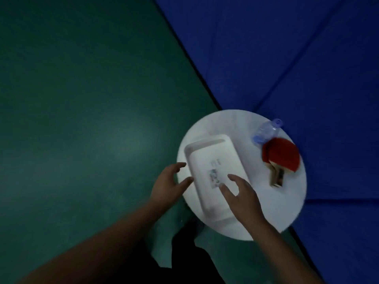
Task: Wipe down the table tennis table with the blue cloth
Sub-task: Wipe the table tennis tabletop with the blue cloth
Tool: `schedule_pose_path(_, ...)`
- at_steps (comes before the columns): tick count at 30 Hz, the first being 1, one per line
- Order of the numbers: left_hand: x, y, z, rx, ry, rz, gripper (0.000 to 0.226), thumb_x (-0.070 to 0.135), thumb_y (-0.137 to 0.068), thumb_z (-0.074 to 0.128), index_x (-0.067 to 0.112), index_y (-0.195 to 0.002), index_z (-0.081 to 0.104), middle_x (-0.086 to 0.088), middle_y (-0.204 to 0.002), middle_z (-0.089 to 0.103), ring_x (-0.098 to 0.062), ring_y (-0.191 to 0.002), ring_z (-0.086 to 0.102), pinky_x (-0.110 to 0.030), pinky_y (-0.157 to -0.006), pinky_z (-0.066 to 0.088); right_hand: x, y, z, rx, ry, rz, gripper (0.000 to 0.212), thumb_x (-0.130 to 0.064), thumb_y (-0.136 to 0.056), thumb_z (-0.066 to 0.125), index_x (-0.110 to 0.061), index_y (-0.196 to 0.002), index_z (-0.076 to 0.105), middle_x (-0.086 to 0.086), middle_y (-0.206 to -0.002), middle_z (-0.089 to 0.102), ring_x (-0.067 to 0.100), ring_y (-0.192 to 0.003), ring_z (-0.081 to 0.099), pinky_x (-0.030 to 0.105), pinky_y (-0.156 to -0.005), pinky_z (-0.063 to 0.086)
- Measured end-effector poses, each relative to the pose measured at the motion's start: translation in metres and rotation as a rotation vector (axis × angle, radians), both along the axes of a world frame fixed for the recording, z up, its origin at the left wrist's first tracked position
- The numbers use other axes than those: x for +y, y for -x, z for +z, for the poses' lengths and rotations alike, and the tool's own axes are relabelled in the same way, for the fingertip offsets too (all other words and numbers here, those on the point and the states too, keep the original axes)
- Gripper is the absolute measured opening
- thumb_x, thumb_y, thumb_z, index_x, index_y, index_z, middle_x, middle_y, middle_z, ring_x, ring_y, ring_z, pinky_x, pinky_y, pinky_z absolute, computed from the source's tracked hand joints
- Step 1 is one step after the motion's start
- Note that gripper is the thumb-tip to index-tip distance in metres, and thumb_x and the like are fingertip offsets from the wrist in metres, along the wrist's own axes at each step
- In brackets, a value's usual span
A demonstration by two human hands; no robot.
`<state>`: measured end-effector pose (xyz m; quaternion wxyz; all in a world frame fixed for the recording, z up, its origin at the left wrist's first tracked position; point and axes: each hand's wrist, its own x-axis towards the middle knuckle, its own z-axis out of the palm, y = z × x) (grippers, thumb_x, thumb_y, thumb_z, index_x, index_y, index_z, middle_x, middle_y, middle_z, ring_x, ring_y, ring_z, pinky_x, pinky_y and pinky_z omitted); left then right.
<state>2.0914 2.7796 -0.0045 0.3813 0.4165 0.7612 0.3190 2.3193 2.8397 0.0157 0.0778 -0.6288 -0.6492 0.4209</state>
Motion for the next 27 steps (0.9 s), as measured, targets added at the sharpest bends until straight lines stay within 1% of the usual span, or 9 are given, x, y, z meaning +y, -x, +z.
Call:
schedule_pose_path(2, -0.046, 0.023, 0.010, 0.024, -0.007, 0.104, 0.051, 0.036, -0.082, 0.078, 0.023, -0.129, 0.061, 0.003, -0.125, 0.063, -0.010, -0.114, 0.058, -0.028, -0.094, 0.045, -0.021, 0.031, 0.008, 0.017, -0.004, 0.107, 0.049, -0.053, -0.090, 0.064, -0.033, -0.134, 0.055, -0.009, -0.140, 0.055, 0.010, -0.128, 0.048, 0.026, -0.102, 0.038)
schedule_pose_path(5, -0.121, 0.055, 0.027, 0.029, -0.022, 0.260, 0.049, 0.031, -0.083, 0.078, 0.020, -0.128, 0.061, 0.002, -0.125, 0.064, -0.011, -0.115, 0.059, -0.030, -0.100, 0.045, -0.057, 0.079, 0.020, 0.007, -0.010, 0.335, 0.052, -0.053, -0.091, 0.062, -0.032, -0.137, 0.053, -0.009, -0.143, 0.052, 0.011, -0.131, 0.046, 0.026, -0.103, 0.036)
schedule_pose_path(11, -0.299, 0.092, 0.048, 0.038, -0.079, 0.592, 0.048, 0.026, -0.082, 0.080, 0.021, -0.126, 0.062, 0.006, -0.122, 0.063, -0.010, -0.115, 0.059, -0.032, -0.101, 0.046, -0.162, 0.171, 0.045, -0.014, -0.050, 0.807, 0.054, -0.052, -0.093, 0.061, -0.030, -0.141, 0.050, -0.007, -0.145, 0.048, 0.008, -0.132, 0.042, 0.020, -0.102, 0.031)
schedule_pose_path(13, -0.364, 0.096, 0.050, 0.035, -0.110, 0.718, 0.046, 0.026, -0.082, 0.080, 0.025, -0.124, 0.063, 0.009, -0.119, 0.063, -0.007, -0.113, 0.059, -0.029, -0.098, 0.046, -0.211, 0.199, 0.054, 0.002, -0.072, 0.909, 0.053, -0.051, -0.093, 0.062, -0.030, -0.140, 0.050, -0.009, -0.144, 0.049, 0.004, -0.130, 0.041, 0.017, -0.101, 0.027)
schedule_pose_path(16, -0.467, 0.096, 0.050, 0.014, -0.142, 0.903, 0.042, 0.030, -0.082, 0.078, 0.037, -0.120, 0.060, 0.019, -0.115, 0.061, 0.002, -0.110, 0.058, -0.016, -0.091, 0.044, -0.295, 0.242, 0.063, 0.019, -0.096, 1.033, 0.051, -0.047, -0.092, 0.064, -0.028, -0.138, 0.053, -0.009, -0.141, 0.051, 0.001, -0.125, 0.041, 0.017, -0.101, 0.028)
schedule_pose_path(17, -0.502, 0.095, 0.051, 0.002, -0.156, 0.966, 0.042, 0.031, -0.083, 0.078, 0.038, -0.119, 0.060, 0.019, -0.116, 0.061, 0.003, -0.111, 0.058, -0.015, -0.090, 0.043, -0.325, 0.256, 0.066, 0.035, -0.098, 1.063, 0.050, -0.047, -0.092, 0.065, -0.027, -0.137, 0.054, -0.009, -0.140, 0.052, 0.001, -0.126, 0.043, 0.018, -0.102, 0.029)
schedule_pose_path(20, -0.596, 0.090, 0.056, -0.004, -0.183, 1.156, 0.041, 0.029, -0.084, 0.077, 0.035, -0.121, 0.061, 0.014, -0.120, 0.063, 0.001, -0.113, 0.058, -0.020, -0.093, 0.045, -0.415, 0.292, 0.073, 0.095, -0.089, 1.172, 0.048, -0.046, -0.090, 0.066, -0.031, -0.135, 0.056, -0.013, -0.135, 0.054, -0.001, -0.123, 0.046, 0.020, -0.102, 0.032)
schedule_pose_path(23, -0.679, 0.081, 0.066, 0.039, -0.202, 1.340, 0.040, 0.026, -0.085, 0.076, 0.033, -0.121, 0.061, 0.014, -0.118, 0.062, 0.002, -0.112, 0.057, -0.023, -0.097, 0.046, -0.500, 0.321, 0.077, 0.132, -0.058, 1.325, 0.046, -0.043, -0.090, 0.067, -0.032, -0.134, 0.057, -0.014, -0.133, 0.056, -0.001, -0.122, 0.047, 0.021, -0.101, 0.033)
schedule_pose_path(27, -0.765, 0.068, 0.078, 0.095, -0.194, 1.460, 0.040, 0.023, -0.085, 0.075, 0.033, -0.121, 0.060, 0.018, -0.118, 0.061, 0.002, -0.113, 0.056, -0.022, -0.099, 0.045, -0.597, 0.355, 0.080, 0.148, -0.027, 1.523, 0.045, -0.040, -0.090, 0.069, -0.030, -0.132, 0.059, -0.015, -0.130, 0.058, -0.001, -0.120, 0.050, 0.018, -0.100, 0.034)
